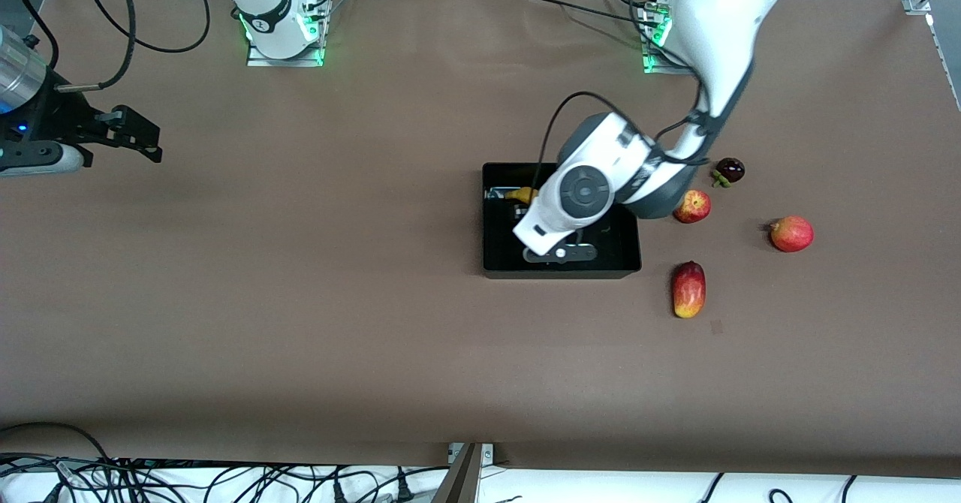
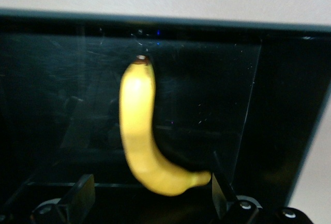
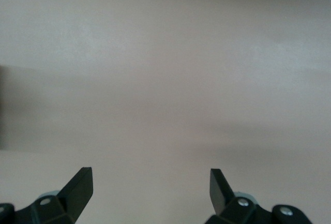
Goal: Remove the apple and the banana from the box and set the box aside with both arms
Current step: 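Reach the left gripper into the tray and grasp the banana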
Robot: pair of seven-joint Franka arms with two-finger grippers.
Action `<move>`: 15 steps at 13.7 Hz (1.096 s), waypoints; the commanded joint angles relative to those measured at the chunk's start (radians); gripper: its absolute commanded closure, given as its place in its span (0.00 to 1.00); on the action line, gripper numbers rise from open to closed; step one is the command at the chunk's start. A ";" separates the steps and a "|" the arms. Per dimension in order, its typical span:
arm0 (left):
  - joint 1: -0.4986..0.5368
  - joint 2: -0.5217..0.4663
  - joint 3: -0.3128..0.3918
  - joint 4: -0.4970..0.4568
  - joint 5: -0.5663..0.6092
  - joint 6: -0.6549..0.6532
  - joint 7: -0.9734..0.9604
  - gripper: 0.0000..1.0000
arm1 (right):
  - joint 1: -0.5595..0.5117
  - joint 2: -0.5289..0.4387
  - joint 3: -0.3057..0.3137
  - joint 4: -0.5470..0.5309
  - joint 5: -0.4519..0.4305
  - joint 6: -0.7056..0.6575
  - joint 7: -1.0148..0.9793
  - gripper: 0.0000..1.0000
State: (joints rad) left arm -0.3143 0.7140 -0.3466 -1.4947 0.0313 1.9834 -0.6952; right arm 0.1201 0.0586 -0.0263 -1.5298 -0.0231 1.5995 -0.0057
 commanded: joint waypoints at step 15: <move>0.024 -0.034 0.003 0.034 0.039 -0.125 -0.012 1.00 | 0.001 -0.005 0.003 0.013 -0.011 -0.013 0.003 0.00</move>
State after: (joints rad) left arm -0.3008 0.7237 -0.3397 -1.5487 0.0590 2.0247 -0.7002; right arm 0.1208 0.0582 -0.0261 -1.5290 -0.0231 1.5995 -0.0057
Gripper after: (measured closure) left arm 0.661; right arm 0.000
